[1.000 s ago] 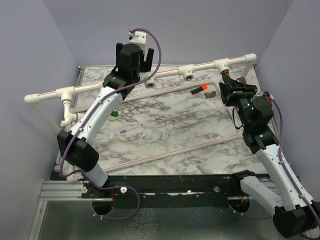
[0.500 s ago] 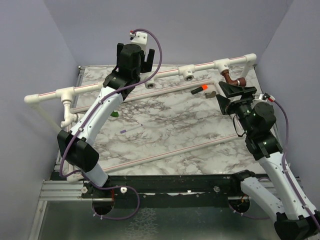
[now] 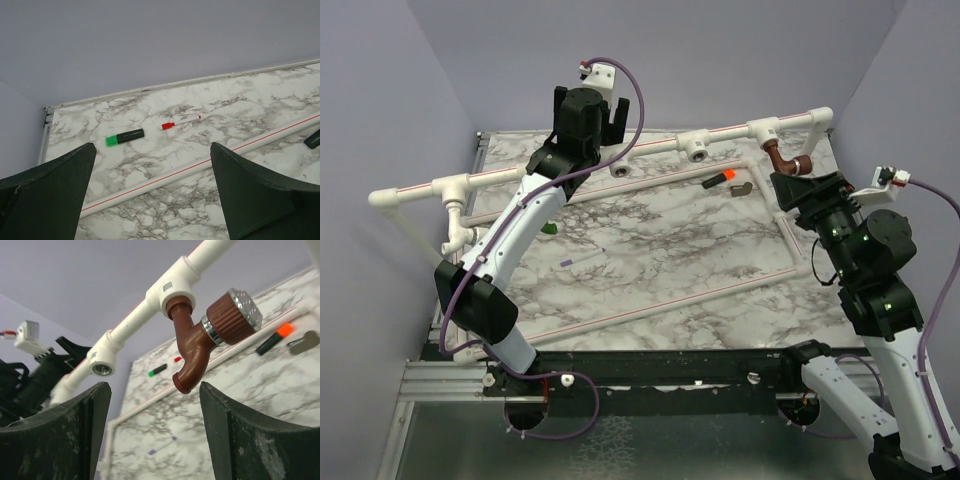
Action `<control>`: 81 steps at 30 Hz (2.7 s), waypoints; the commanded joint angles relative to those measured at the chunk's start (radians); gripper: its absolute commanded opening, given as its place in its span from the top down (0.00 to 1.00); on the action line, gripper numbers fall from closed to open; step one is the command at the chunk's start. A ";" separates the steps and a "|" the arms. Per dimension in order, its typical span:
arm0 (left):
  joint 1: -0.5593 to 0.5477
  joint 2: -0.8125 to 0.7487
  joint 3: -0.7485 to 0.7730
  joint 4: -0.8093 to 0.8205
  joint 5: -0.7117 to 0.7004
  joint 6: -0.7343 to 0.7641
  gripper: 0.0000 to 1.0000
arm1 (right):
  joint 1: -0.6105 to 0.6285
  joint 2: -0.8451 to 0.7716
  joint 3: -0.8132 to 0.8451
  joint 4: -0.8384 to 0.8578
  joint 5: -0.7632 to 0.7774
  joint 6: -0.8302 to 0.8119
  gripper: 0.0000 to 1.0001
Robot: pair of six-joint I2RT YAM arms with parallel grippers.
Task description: Install the water faucets
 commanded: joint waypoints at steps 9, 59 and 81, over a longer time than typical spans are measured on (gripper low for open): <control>-0.012 0.033 -0.011 -0.053 0.009 0.003 0.03 | 0.001 -0.052 0.064 -0.065 -0.009 -0.921 0.20; -0.015 0.058 -0.005 -0.058 0.023 -0.003 0.03 | 0.009 0.154 -0.156 0.360 -0.074 -2.346 0.52; -0.015 0.048 -0.010 -0.058 0.019 -0.003 0.03 | 0.010 0.131 -0.181 0.466 -0.102 -1.140 0.99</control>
